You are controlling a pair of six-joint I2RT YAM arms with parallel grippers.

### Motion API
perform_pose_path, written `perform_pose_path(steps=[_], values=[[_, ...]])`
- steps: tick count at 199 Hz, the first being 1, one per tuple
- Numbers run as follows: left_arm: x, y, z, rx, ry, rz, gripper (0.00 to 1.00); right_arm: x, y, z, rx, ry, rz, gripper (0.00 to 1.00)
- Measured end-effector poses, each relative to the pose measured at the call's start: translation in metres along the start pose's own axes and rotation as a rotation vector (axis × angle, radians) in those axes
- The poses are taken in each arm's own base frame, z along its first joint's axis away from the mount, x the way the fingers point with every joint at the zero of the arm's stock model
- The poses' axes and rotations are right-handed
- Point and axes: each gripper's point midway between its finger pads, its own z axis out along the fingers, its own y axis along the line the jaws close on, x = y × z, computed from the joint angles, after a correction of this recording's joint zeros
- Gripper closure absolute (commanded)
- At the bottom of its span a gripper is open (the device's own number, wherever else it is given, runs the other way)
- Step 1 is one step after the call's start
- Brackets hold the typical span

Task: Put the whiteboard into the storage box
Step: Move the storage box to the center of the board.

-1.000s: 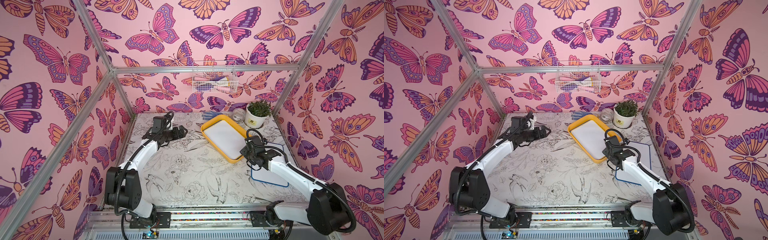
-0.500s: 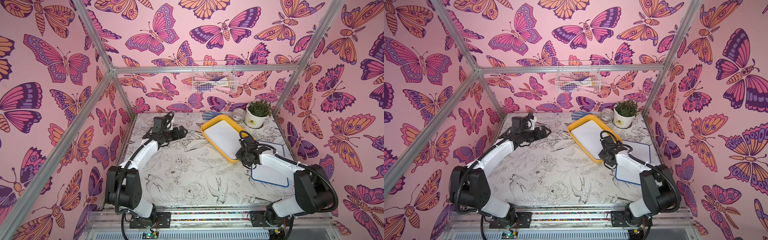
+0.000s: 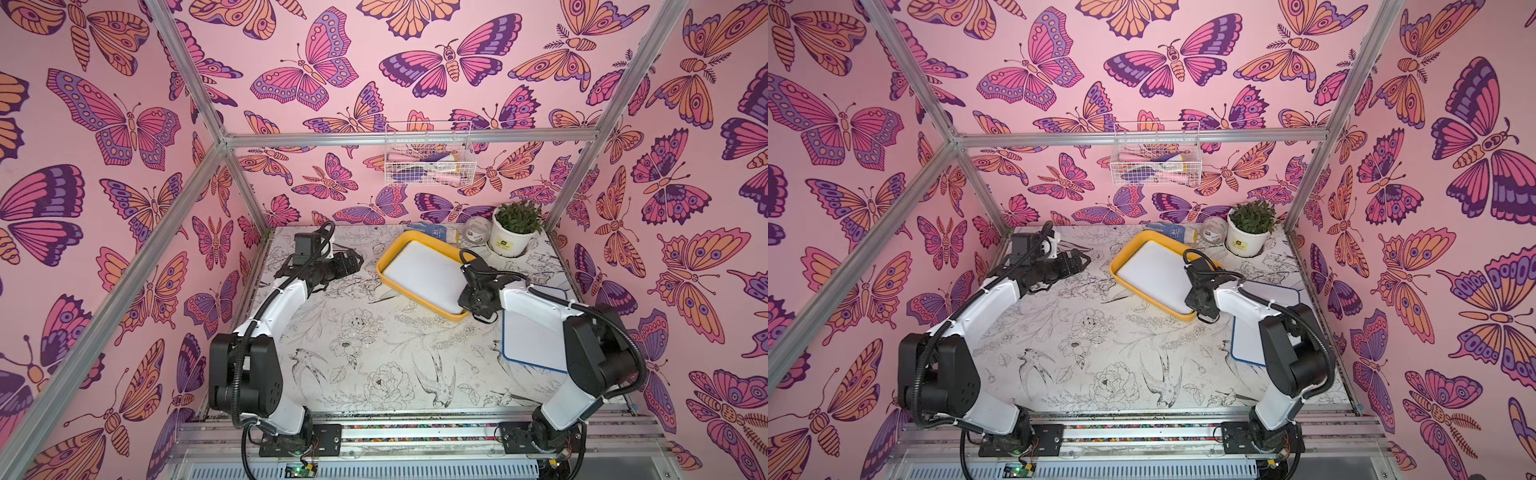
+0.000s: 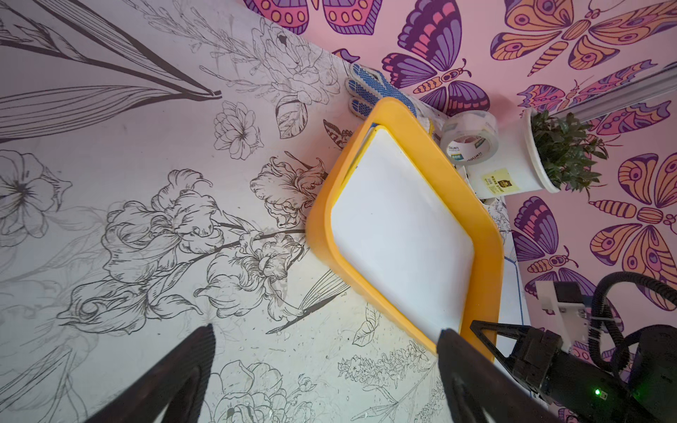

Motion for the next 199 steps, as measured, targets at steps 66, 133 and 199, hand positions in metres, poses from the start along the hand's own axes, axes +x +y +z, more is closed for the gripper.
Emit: perform_pose_path(steps=[66, 133, 199], values=[[-0.005, 0.009, -0.003, -0.018, -0.015, -0.010, 0.04, -0.011, 0.155, 0.024, -0.141, -0.021, -0.399, 0.65], [-0.005, 0.011, -0.002, -0.021, -0.011, -0.015, 0.04, -0.036, 0.170, -0.020, -0.256, -0.209, -0.466, 0.35], [0.023, -0.016, 0.017, 0.020, 0.062, -0.006, 0.05, -0.027, 0.014, -0.069, -0.098, -0.334, -0.270, 0.30]])
